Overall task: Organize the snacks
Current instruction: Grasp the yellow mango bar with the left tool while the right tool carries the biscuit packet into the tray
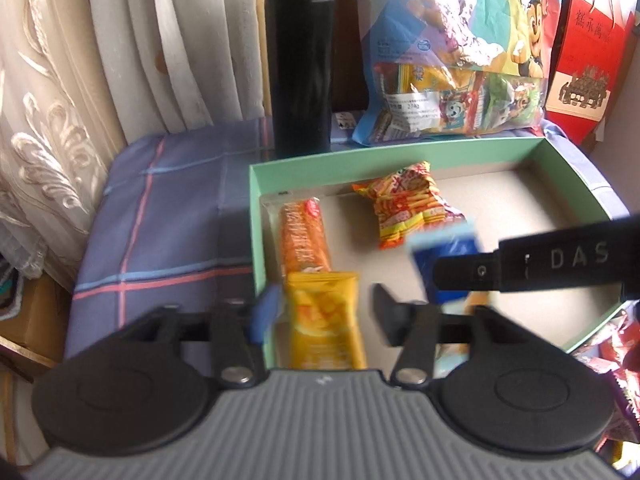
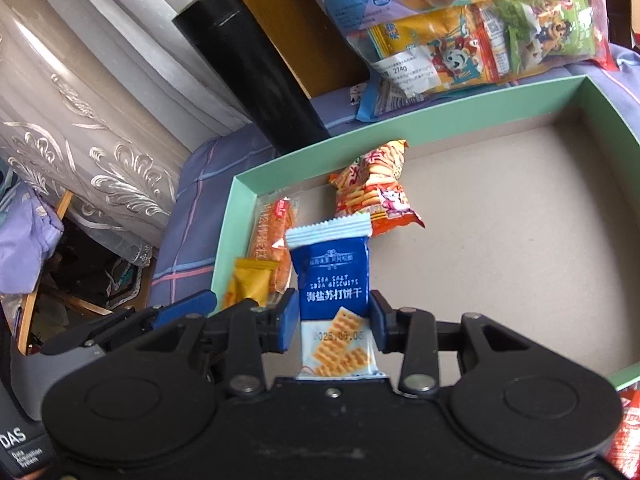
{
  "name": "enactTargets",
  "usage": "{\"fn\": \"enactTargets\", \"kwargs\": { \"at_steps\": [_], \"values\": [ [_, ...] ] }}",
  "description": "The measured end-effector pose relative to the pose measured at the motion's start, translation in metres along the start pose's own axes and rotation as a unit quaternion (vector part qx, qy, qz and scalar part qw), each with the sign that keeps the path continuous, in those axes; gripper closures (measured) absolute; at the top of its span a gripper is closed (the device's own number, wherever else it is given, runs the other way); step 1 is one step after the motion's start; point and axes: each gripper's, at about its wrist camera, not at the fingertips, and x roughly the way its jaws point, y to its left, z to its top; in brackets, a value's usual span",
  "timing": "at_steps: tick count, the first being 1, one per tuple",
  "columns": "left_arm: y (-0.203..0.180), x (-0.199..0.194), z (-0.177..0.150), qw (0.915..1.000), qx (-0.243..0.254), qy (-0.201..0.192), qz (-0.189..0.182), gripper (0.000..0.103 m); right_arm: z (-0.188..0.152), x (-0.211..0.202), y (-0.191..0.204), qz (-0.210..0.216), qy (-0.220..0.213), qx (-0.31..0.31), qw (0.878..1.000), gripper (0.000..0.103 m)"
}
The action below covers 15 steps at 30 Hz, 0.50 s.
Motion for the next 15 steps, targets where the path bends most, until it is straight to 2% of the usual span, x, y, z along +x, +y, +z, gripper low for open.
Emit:
{"fn": "enactTargets", "kwargs": {
  "at_steps": [1,2,3,5,6,9,15],
  "values": [
    [-0.001,-0.004,0.0,0.9999,0.001,-0.009,0.006,0.014,0.002,-0.001,-0.002,0.002,-0.003,0.004,1.0,0.037],
    [-0.001,-0.009,0.0,0.9998,0.002,-0.019,0.012,0.007,0.002,-0.003,-0.003,0.0,-0.008,0.006,1.0,0.02],
    [-0.001,-0.013,0.0,0.9996,0.003,-0.023,0.016,0.005,0.002,-0.007,-0.003,0.001,-0.015,0.007,1.0,0.011],
    [-0.003,-0.017,0.0,0.9996,0.004,-0.021,0.016,0.0,0.003,-0.014,-0.004,0.0,-0.022,-0.001,1.0,0.006],
    [-0.003,-0.018,0.0,0.9997,0.002,-0.016,0.016,0.0,0.003,-0.019,-0.005,-0.001,-0.023,-0.002,1.0,0.0],
    [-0.007,-0.024,-0.002,0.9999,-0.006,-0.005,0.012,0.0,-0.001,-0.035,-0.009,-0.005,-0.028,0.0,1.0,0.0],
    [-0.024,-0.047,-0.007,0.9999,0.002,-0.011,0.001,0.0,-0.02,-0.072,-0.022,-0.009,-0.037,0.004,0.999,0.0]
  ]
}}
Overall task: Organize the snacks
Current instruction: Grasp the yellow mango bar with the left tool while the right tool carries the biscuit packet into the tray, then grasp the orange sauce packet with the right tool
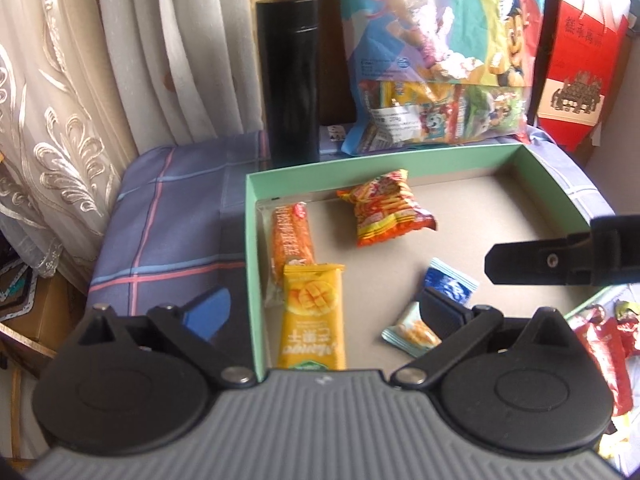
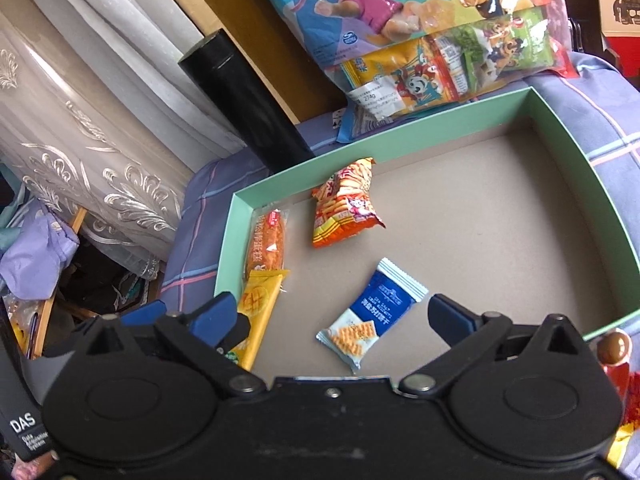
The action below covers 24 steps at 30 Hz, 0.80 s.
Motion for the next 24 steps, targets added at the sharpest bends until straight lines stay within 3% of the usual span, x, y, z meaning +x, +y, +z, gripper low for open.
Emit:
{"fn": "enactTargets", "kwargs": {
  "at_steps": [9,18,24],
  "values": [
    [-0.051,-0.031,-0.027,0.9983,0.041,0.003,-0.042,0.0,-0.041,-0.065,-0.041,-0.015,-0.024,0.021,0.999,0.0],
    [-0.122,-0.028,-0.059,0.991,0.099,0.038,-0.082,0.0,-0.076,-0.098,-0.099,-0.036,-0.032,0.064,0.997,0.0],
    [-0.165,-0.016,-0.061,0.9861,0.135,0.047,-0.084,0.0,-0.092,-0.108,-0.135,-0.052,-0.046,0.094,0.993,0.003]
  ]
}}
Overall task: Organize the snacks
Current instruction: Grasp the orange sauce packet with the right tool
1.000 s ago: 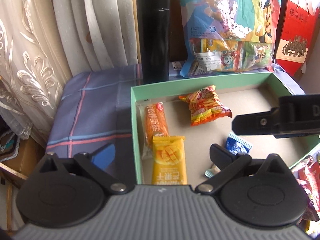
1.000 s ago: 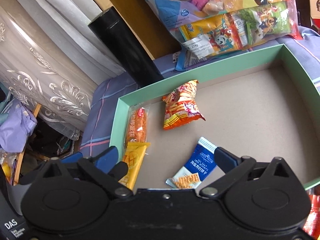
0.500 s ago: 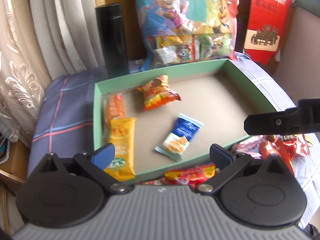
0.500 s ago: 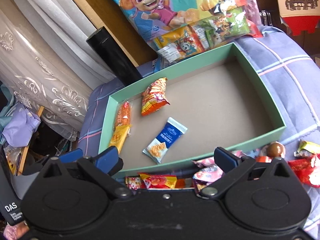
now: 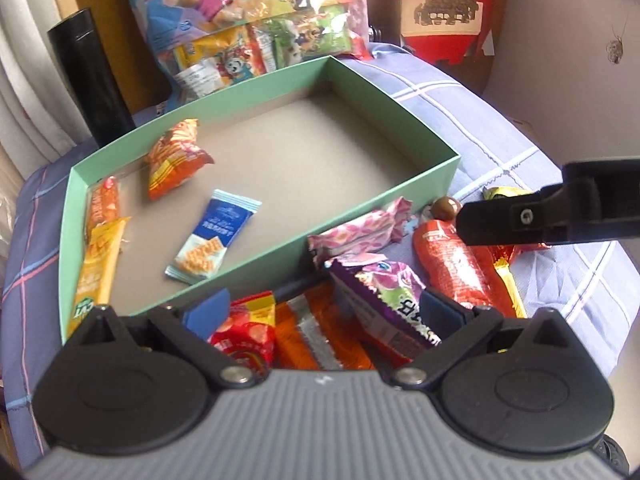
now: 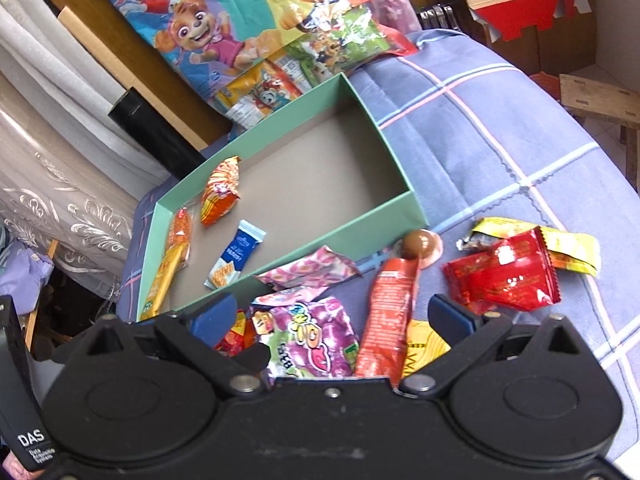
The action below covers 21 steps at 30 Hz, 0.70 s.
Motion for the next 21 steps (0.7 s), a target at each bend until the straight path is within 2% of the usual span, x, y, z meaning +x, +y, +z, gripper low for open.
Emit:
{"fn": "enactTargets", "kwargs": {
  "at_steps": [5,9,12,16,18,19,20,21],
  "values": [
    [-0.013,0.025,0.002,0.9993,0.02,0.021,0.022,0.0,-0.006,0.0,-0.025,-0.002,-0.005,0.025,1.0,0.016],
    [-0.01,0.035,-0.003,0.9986,0.029,0.028,0.034,0.0,-0.008,0.005,-0.034,0.01,0.002,0.031,0.999,0.038],
    [-0.003,0.038,-0.006,0.9987,0.024,0.036,0.028,0.0,-0.009,0.015,-0.034,0.01,0.003,0.028,1.0,0.049],
    [-0.005,0.04,-0.005,0.9988,0.027,0.04,0.013,0.002,-0.007,0.043,-0.033,0.007,0.028,0.03,0.999,0.055],
    [-0.012,0.039,-0.003,0.9987,0.038,0.034,0.001,0.009,-0.007,0.055,-0.031,0.004,0.033,0.025,0.999,0.06],
    [-0.014,0.039,-0.003,0.9986,0.041,0.031,-0.007,0.016,-0.007,0.059,-0.03,0.004,0.035,0.025,0.999,0.062],
    [-0.015,0.039,-0.002,0.9985,0.041,0.029,-0.018,0.03,-0.008,0.063,-0.03,0.004,0.038,0.024,0.999,0.071],
    [-0.016,0.039,-0.002,0.9983,0.039,0.028,-0.032,0.039,-0.009,0.065,-0.029,0.008,0.04,0.021,0.999,0.075]
  ]
}}
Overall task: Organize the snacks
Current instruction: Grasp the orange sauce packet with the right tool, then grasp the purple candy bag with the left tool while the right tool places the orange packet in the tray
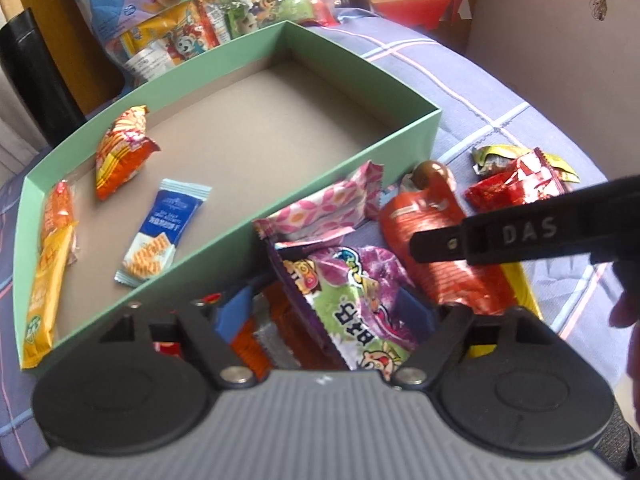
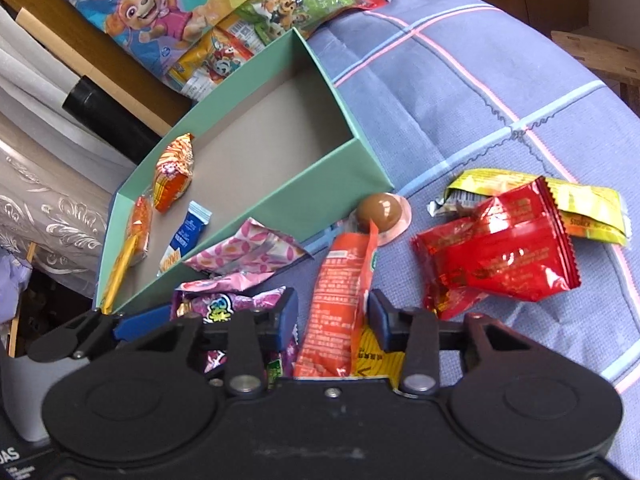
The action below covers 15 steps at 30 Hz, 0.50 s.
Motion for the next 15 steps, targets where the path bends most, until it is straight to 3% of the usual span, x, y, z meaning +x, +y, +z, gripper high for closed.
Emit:
{"fn": "enactTargets", "kwargs": {
  "at_steps": [1,4,6,15],
  "values": [
    [0.0,-0.001,0.001,0.9998,-0.005,0.0,-0.017,0.055,-0.002,0.001,0.003,-0.002,-0.003,-0.009,1.0,0.075],
    [-0.002,-0.004,0.001,0.9997,-0.003,-0.011,-0.021,0.064,-0.005,-0.001,0.011,-0.01,-0.009,-0.031,0.999,0.077],
    [-0.001,-0.006,0.001,0.9995,-0.01,-0.015,-0.027,0.066,-0.005,-0.005,0.012,-0.005,-0.012,-0.026,1.0,0.089],
    [0.014,-0.029,-0.007,0.9979,-0.037,-0.028,-0.046,0.068,-0.005,-0.024,0.02,0.008,-0.014,-0.024,1.0,0.09]
  ]
}}
